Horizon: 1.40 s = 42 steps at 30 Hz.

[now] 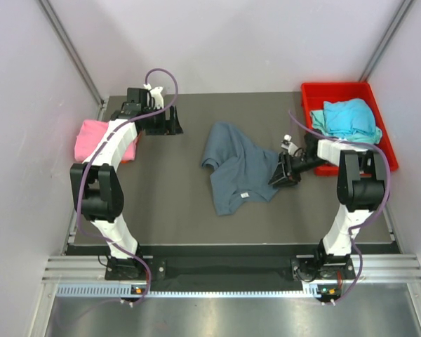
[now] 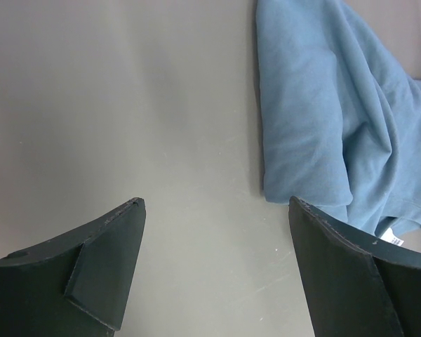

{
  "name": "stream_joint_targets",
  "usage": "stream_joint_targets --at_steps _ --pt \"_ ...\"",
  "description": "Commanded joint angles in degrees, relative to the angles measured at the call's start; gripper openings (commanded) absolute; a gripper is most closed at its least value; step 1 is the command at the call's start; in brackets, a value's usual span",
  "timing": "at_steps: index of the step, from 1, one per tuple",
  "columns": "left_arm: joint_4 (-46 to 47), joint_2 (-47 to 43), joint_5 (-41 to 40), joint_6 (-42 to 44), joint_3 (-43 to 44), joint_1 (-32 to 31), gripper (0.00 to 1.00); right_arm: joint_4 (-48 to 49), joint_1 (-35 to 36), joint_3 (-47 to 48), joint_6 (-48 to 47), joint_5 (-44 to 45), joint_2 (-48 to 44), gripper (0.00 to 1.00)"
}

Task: Fold and stack the t-shirts
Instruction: Flatten the tshirt out

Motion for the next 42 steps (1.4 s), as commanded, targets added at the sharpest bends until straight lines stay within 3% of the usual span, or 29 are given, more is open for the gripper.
stream_joint_targets --at_steps 1,11,24,26,29,30,33,35,39,42 --pt "-0.2 -0.4 -0.4 1.0 1.7 -0.3 0.87 -1.3 -3.0 -1.4 0.2 -1.4 -3.0 0.40" --pt "0.2 0.6 0.3 0.5 2.8 -0.4 0.87 -1.2 -4.4 -5.0 1.1 1.1 -5.0 0.42" --pt "0.2 -0.1 -0.4 0.9 2.5 -0.7 0.87 2.5 -4.1 1.8 3.0 5.3 4.7 0.46" --pt "0.2 -0.3 -0.6 0.9 2.0 -0.7 0.87 2.5 -3.9 3.5 2.9 5.7 5.5 0.42" --pt "0.0 -0.7 -0.9 1.4 2.0 -0.7 0.88 2.3 -3.8 7.3 3.0 5.9 6.4 0.22" --pt "0.0 -0.7 -1.1 1.5 2.0 -0.7 0.88 2.0 -3.8 10.2 2.9 5.8 6.7 0.14" --pt "0.1 -0.7 -1.3 1.4 2.0 -0.7 0.88 0.4 -3.8 16.4 2.4 7.7 7.2 0.00" --pt "0.2 -0.7 -1.3 1.5 2.0 -0.7 0.88 -1.2 -3.7 25.4 -1.0 10.6 8.1 0.00" --pt "0.5 -0.8 -1.4 1.4 2.4 -0.7 0.88 -9.2 -1.9 53.3 -8.6 19.4 16.0 0.00" --pt "0.5 -0.7 -1.0 1.2 2.8 -0.7 0.88 -12.9 1.4 64.9 -9.6 22.0 19.5 0.00"
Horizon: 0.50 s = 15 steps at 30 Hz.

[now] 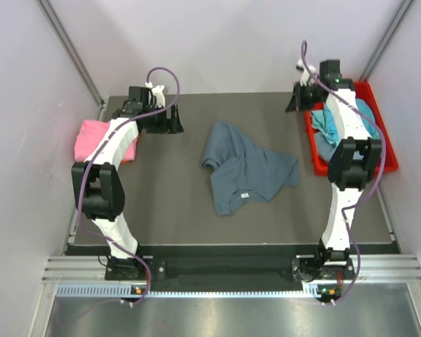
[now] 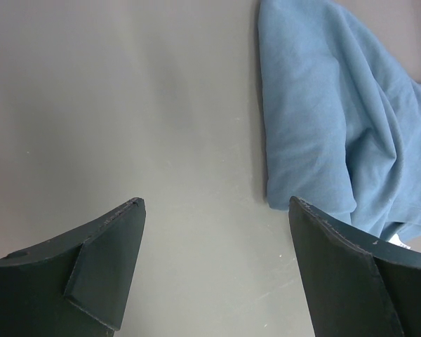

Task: Fold and stack the t-shirts
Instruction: Flatten the tshirt out

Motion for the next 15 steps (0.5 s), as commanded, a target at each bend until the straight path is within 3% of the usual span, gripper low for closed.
stream_joint_targets --at_steps 1,2,3,5,6,9,15 --pt "0.4 -1.8 0.2 0.7 1.7 -0.1 0.88 -6.5 4.1 8.7 -3.7 4.5 0.8 0.02" --pt "0.4 -1.8 0.1 0.7 1.8 -0.2 0.88 -4.8 4.3 5.6 -2.1 3.2 -0.8 0.10" --pt "0.2 -2.0 0.0 0.8 1.8 -0.1 0.88 -4.2 4.3 -2.2 1.8 2.1 -4.0 0.41" --pt "0.2 -2.1 0.1 0.9 1.9 -0.1 0.88 -3.1 4.2 -10.8 4.7 -0.3 -7.3 0.55" --pt "0.2 -2.1 0.1 0.8 1.8 -0.1 0.88 -2.7 3.8 -18.6 6.5 -1.9 -10.6 0.59" --pt "0.5 -2.4 0.2 0.7 1.1 -0.1 0.89 -3.7 2.9 -28.9 8.5 -3.5 -14.9 0.62" --pt "1.1 -1.8 1.0 -0.3 0.3 -0.1 0.88 -4.8 1.9 -40.2 9.7 -1.0 -19.0 0.63"
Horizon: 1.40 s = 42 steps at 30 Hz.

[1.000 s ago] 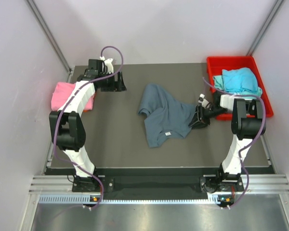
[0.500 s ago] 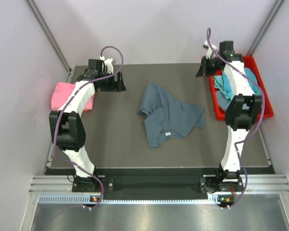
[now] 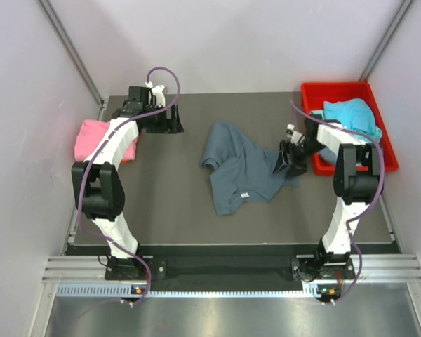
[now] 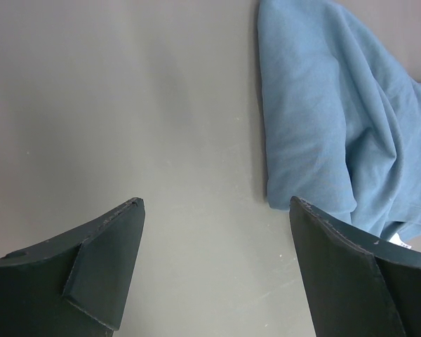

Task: Fold and stack the t-shirts
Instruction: Flatten the tshirt out

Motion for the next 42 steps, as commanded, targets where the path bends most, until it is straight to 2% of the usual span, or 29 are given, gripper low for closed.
stream_joint_targets --at_steps 1,6,11,20,23,24,26,27,30,32,34,38,39,42 --pt "1.3 -1.7 1.0 -0.5 0.3 -0.2 0.88 -0.5 -0.8 -3.3 2.1 -0.3 -7.2 0.63" --pt "0.8 -1.7 1.0 -0.3 0.8 -0.2 0.88 0.7 -0.8 -9.4 4.3 -1.3 -6.6 0.63" --pt "0.9 -2.1 0.6 -0.2 0.4 -0.1 0.89 1.3 -0.7 -9.7 4.8 -0.5 -3.9 0.64" --pt "0.1 -2.4 -0.3 0.4 0.4 -0.1 0.89 2.4 0.3 -1.2 3.4 1.7 5.2 0.61" --pt "0.1 -2.3 -0.8 0.7 0.4 -0.2 0.89 2.6 1.0 1.3 2.8 1.8 6.5 0.47" --pt "0.1 -2.1 -0.8 0.8 0.4 -0.1 0.89 2.7 1.4 2.3 2.7 1.8 6.6 0.35" --pt "0.2 -2.1 -0.9 0.8 0.4 -0.1 0.89 2.9 1.9 3.2 2.3 1.7 6.6 0.23" --pt "0.3 -1.9 -0.8 0.8 0.4 -0.1 0.89 3.0 2.1 3.9 2.3 1.7 6.5 0.14" --pt "0.5 -1.4 -0.6 0.6 0.9 -0.1 0.89 3.2 2.6 5.1 1.6 2.5 5.9 0.00" --pt "0.7 -0.9 -0.6 0.4 1.2 -0.1 0.89 3.3 2.6 6.1 1.1 5.0 5.0 0.00" --pt "0.7 -0.5 -0.3 0.3 2.0 -0.1 0.89 2.6 2.6 9.8 -0.1 6.7 4.5 0.00" --pt "1.1 0.4 -0.2 0.2 3.1 -0.1 0.89 0.0 2.6 23.9 -4.8 14.5 7.6 0.00" --pt "1.3 0.7 -0.1 0.0 3.4 -0.1 0.89 -0.5 2.6 31.1 -5.5 15.9 8.5 0.00" --pt "1.5 1.1 0.2 -0.4 4.0 -0.1 0.89 -0.2 3.4 43.9 -8.4 21.0 12.2 0.00"
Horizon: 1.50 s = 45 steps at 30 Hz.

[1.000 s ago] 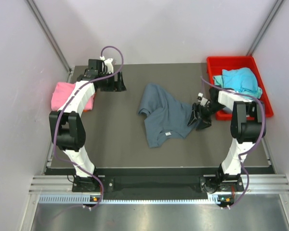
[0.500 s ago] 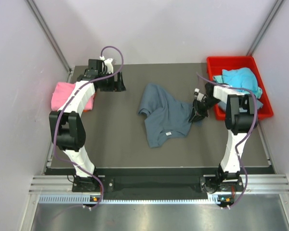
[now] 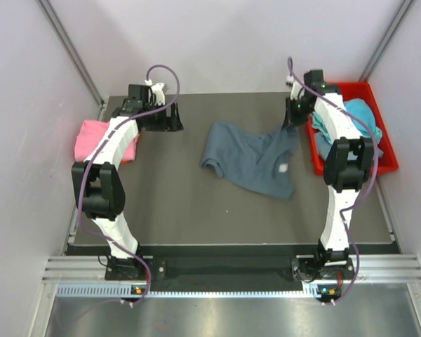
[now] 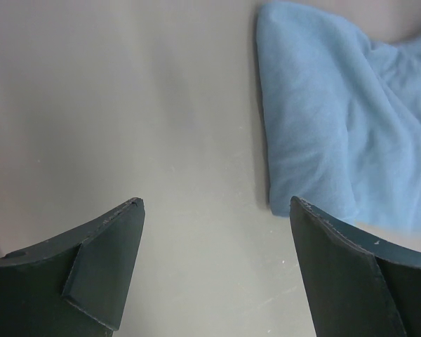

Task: Fold and stack the t-shirts
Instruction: Flatten the tshirt out

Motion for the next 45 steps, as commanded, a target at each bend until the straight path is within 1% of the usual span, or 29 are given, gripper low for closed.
stream_joint_targets --at_steps 1,2,3,4,5,6,7,8,10,11,12,13,14,18,20,21,22,23,24,25,27,31,33,37,40,41,43,44,45 --pt "1.3 0.9 1.1 -0.5 3.0 -0.1 0.89 -1.2 1.5 15.8 -5.5 7.9 3.3 0.00" --pt "1.4 0.9 1.1 -0.6 3.1 -0.1 0.89 -2.4 2.1 23.2 -7.1 8.8 6.8 0.00" --pt "1.5 1.0 1.1 -0.6 3.3 -0.2 0.89 -3.2 3.7 25.7 -8.1 9.3 8.1 0.00" --pt "1.5 1.0 1.1 -0.6 3.4 -0.1 0.89 -4.3 4.8 27.3 -9.4 9.6 8.8 0.00" --pt "1.5 1.0 1.1 -0.6 3.4 -0.1 0.89 -4.6 6.4 27.4 -13.0 10.0 9.2 0.00" --pt "1.6 0.9 1.0 -0.6 3.4 -0.1 0.89 -5.3 10.0 26.4 -15.0 10.4 8.9 0.00" --pt "1.5 0.9 1.0 -0.6 3.4 -0.1 0.89 -6.4 12.2 24.6 -16.9 10.8 8.3 0.00" --pt "1.4 0.7 1.0 -0.7 3.4 -0.1 0.89 -7.3 16.4 19.6 -19.9 10.2 6.6 0.00" --pt "1.5 0.5 0.9 -0.7 3.1 -0.1 0.89 -11.0 20.9 14.0 -23.3 8.5 5.0 0.00" --pt "1.5 0.5 1.0 -0.7 3.0 -0.1 0.89 -12.6 23.0 9.4 -24.6 5.1 3.7 0.00" --pt "1.5 0.4 0.9 -0.7 2.8 -0.1 0.89 -14.6 26.6 7.4 -25.9 2.9 3.3 0.00" --pt "1.5 0.3 0.8 -0.9 2.8 -0.1 0.89 -17.4 28.2 5.4 -26.5 1.4 2.8 0.00" --pt "1.6 0.3 0.8 -0.9 2.7 -0.1 0.89 -18.2 30.7 1.6 -26.7 -1.7 1.8 0.00" --pt "1.6 0.1 1.1 -1.0 2.4 -0.1 0.89 -17.5 32.5 -4.6 -24.3 -4.9 -0.1 0.01" --pt "1.6 0.1 1.1 -1.0 2.4 -0.1 0.89 -16.1 31.8 -5.2 -22.4 -2.8 0.1 0.08" --pt "1.5 0.1 1.0 -1.0 2.5 -0.1 0.89 -15.6 29.9 -5.1 -21.5 -2.3 0.1 0.25" --pt "1.5 0.2 1.3 -1.1 2.5 -0.1 0.89 -14.6 28.6 -4.8 -19.1 -2.3 -0.1 0.33" --pt "1.5 0.3 1.4 -1.2 2.5 -0.1 0.89 -14.2 27.2 -3.5 -17.7 -2.6 -0.1 0.38" --pt "1.5 0.3 1.5 -1.2 2.6 -0.1 0.89 -13.7 24.1 -3.1 -16.2 -2.8 -0.3 0.44" --pt "1.5 0.4 1.6 -1.1 2.6 -0.1 0.89 -11.9 22.7 -3.0 -15.1 -2.7 -1.0 0.47" --pt "1.6 0.6 1.7 -1.2 2.8 0.0 0.89 -10.9 20.2 -2.6 -15.1 0.8 -3.0 0.51" --pt "1.6 1.2 2.6 -1.2 3.3 0.0 0.89 -11.6 16.3 -2.3 -15.5 1.8 -4.9 0.53" --pt "1.4 1.7 3.0 -1.0 4.0 0.0 0.89 -11.5 13.8 -4.5 -15.0 1.0 -6.4 0.53" --pt "1.1 2.7 3.4 -1.0 4.7 -0.1 0.89 -11.6 8.9 -10.5 -13.1 -4.1 -8.5 0.53" --pt "0.5 3.3 3.9 -0.7 4.9 -0.1 0.89 -13.1 4.7 -16.9 -12.8 -11.2 -10.2 0.54" --pt "0.4 3.5 4.0 -0.6 4.9 -0.2 0.89 -13.5 2.2 -20.8 -12.9 -15.9 -11.0 0.54" --pt "0.2 3.8 4.3 -0.5 5.0 -0.1 0.89 -13.8 -0.6 -25.0 -12.2 -20.7 -11.6 0.54" --pt "0.1 4.1 4.5 -0.5 5.1 -0.1 0.89 -13.7 -3.0 -29.0 -12.0 -23.8 -11.7 0.54" --pt "0.0 4.3 4.6 -0.3 5.3 -0.1 0.89 -13.5 -3.3 -30.6 -12.3 -24.4 -11.7 0.54"
